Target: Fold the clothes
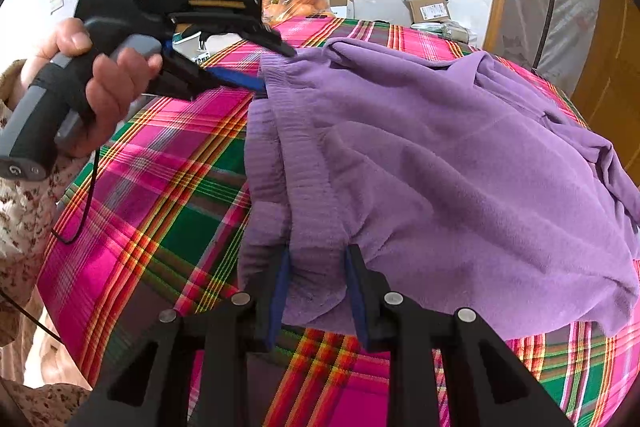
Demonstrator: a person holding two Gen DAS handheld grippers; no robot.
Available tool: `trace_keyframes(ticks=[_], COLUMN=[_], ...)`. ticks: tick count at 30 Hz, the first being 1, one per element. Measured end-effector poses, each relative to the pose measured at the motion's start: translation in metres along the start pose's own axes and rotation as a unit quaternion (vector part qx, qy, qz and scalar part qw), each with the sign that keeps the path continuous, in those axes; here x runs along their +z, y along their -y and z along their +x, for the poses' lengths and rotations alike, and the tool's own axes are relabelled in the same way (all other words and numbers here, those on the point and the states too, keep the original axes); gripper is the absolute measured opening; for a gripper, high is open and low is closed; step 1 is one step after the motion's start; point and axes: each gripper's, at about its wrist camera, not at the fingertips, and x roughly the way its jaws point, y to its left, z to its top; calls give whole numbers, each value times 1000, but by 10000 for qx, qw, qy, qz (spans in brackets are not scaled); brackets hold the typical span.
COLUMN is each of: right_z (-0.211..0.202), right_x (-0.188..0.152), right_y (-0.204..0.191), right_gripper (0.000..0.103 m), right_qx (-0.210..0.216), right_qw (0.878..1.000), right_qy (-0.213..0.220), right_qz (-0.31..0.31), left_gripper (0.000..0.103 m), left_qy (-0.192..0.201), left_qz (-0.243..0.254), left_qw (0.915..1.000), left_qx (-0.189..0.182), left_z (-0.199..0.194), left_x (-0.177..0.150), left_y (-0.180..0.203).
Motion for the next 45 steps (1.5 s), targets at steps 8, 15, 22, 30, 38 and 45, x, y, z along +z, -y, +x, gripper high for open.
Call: trace_keyframes(ticks=[8,15,22,30,38,45], right_z=[1,-1,-18,-6,7,12], right_x=[0,1,12,17,17,11], right_y=[2,-1,-9,-25,-27,-25], right_gripper=[29,26,24,24,25,26], right_qx=[85,147,456,564,770,759], right_qw=[10000,9998,9978,9946,9929,9937], right_qy=[48,97,306,-77,-346,-359], right_qz=[13,-106,-378,-863,-839,-748], left_gripper=[44,33,6,6,6,7], left_qy=[-45,197,474,678,394,467], left_qz=[-215,-159,207,152,3,191], left_qw=[9998,9997,9987,9976,9985,9976], left_qx=[17,-6,-28,61,388,476], left_z=[19,16,1,-24,4,4], left_x=[5,19,27,39,39,35], left_y=[-4,-4,2,-16,-31,-30])
